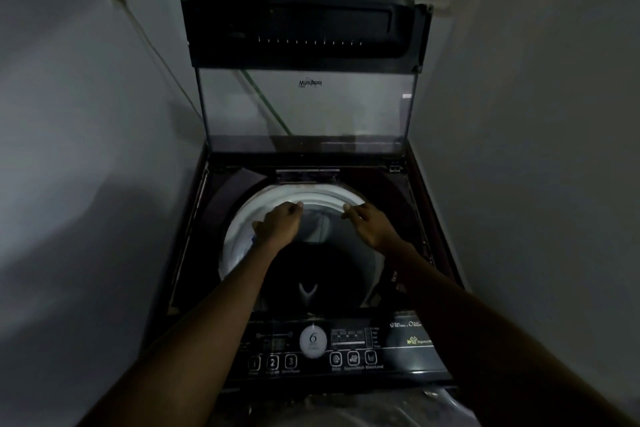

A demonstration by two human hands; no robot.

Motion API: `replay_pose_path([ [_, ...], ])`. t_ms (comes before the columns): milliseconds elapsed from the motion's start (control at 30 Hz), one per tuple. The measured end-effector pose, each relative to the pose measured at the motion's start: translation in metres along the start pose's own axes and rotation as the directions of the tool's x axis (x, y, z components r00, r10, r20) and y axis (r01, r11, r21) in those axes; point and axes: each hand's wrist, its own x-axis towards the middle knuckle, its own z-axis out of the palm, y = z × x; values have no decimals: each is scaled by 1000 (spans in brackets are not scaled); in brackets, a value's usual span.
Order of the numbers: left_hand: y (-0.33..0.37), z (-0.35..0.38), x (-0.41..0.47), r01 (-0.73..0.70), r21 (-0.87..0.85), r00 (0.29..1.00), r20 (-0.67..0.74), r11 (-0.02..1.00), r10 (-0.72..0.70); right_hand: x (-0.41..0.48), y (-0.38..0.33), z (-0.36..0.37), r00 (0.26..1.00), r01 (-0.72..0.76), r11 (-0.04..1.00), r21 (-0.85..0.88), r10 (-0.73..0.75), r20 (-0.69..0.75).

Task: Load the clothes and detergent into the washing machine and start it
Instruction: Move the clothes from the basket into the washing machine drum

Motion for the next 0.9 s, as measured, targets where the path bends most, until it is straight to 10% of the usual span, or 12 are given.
replay_pose_path([
  [467, 102, 93, -78, -316, -55, 945, -112, 947, 308, -71, 64, -118, 972, 92, 974, 206, -43, -230],
  [900, 206, 249, -205, -351, -253, 933, -177, 901, 314, -177, 234, -218, 984, 40, 960, 279, 11, -178],
])
